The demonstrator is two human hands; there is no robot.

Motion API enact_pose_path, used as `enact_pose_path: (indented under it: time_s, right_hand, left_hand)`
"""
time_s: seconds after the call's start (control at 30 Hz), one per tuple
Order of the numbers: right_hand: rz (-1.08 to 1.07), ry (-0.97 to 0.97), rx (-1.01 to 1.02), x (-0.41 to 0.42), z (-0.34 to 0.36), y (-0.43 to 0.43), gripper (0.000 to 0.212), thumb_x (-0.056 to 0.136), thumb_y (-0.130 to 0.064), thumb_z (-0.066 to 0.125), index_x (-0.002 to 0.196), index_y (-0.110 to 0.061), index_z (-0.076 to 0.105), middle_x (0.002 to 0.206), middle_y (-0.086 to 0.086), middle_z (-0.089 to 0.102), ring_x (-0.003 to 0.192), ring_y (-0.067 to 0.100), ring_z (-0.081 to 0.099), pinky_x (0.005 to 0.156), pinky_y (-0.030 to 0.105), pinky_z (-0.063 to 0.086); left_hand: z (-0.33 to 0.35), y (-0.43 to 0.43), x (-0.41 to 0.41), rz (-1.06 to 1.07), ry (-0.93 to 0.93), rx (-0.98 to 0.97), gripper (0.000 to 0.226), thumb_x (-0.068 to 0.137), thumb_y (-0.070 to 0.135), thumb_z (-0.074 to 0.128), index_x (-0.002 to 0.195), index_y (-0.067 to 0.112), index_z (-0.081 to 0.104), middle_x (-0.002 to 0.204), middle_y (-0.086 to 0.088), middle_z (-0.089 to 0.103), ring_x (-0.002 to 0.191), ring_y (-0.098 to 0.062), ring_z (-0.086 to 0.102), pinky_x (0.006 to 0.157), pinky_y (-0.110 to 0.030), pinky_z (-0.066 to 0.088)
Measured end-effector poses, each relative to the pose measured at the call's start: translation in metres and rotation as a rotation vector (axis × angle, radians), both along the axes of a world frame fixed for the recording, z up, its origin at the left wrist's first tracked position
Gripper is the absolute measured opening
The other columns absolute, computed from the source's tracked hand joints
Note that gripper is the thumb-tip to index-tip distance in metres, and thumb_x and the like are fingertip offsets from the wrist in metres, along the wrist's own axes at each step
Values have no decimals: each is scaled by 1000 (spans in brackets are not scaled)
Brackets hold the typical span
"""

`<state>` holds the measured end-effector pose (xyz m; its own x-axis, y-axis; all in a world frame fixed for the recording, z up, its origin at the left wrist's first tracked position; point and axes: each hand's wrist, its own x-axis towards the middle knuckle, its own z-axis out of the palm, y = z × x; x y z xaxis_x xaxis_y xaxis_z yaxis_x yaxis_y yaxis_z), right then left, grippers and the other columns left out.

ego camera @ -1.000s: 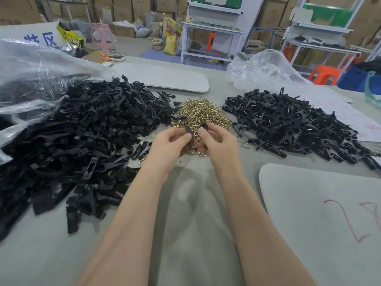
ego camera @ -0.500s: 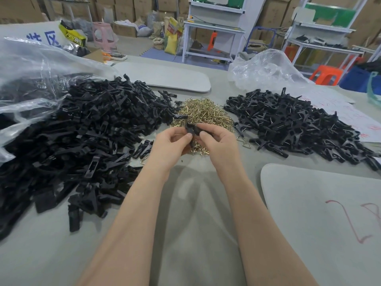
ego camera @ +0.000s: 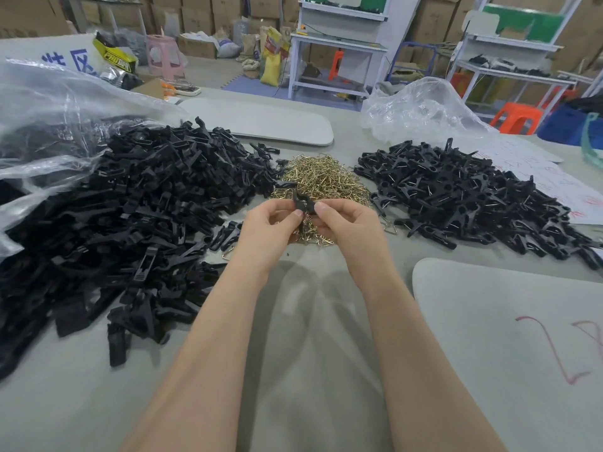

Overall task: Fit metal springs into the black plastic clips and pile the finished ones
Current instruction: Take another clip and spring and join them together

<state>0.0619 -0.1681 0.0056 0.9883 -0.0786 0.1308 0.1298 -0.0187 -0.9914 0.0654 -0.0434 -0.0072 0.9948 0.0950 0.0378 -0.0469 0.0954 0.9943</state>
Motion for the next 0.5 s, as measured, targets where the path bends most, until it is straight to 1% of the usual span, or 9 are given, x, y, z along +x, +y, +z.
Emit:
enact_pose_path:
  time_s: [0.1, 0.23, 0.3, 0.4, 0.5]
  right_hand:
    - [-45, -17, -26, 2, -2, 0, 18, 87, -4, 64, 79, -20, 67, 72, -5, 69, 72, 8, 65, 80, 28, 54]
    - [-107, 5, 65, 4, -3, -1, 18, 85, -4, 66, 77, -19, 65, 70, -5, 69, 78, 15, 67, 84, 32, 54]
    - [-88, 1, 25, 4, -4, 0, 17, 85, -5, 67, 77, -20, 66, 75, -1, 70, 81, 16, 67, 85, 33, 54]
    - [-56, -21, -20, 3, -4, 0, 17, 85, -6, 68, 79, -23, 67, 76, -5, 71, 73, 4, 65, 75, 22, 51]
    - [-41, -27, -21, 2, -2, -3, 18, 86, -5, 67, 84, -22, 67, 83, -2, 71, 75, 3, 65, 72, 18, 49]
  left_hand:
    - [0, 0, 0, 9, -2, 12, 14, 91, 11, 61, 90, 24, 62, 84, 3, 65, 80, -8, 61, 72, -20, 52]
    - [0, -1, 1, -1, 2, 14, 11, 91, 11, 62, 99, 18, 63, 89, 0, 65, 84, -10, 62, 76, -22, 53]
    - [1, -2, 0, -18, -1, 22, 13, 91, 10, 62, 102, 15, 64, 90, -2, 66, 84, -11, 62, 77, -23, 53]
    - [1, -2, -1, -28, -7, 44, 21, 90, 9, 62, 111, 9, 65, 96, -5, 69, 87, -12, 64, 80, -24, 55]
    - [2, 0, -2, -32, -11, 42, 23, 90, 9, 63, 113, 8, 65, 96, -6, 69, 87, -12, 64, 79, -22, 55]
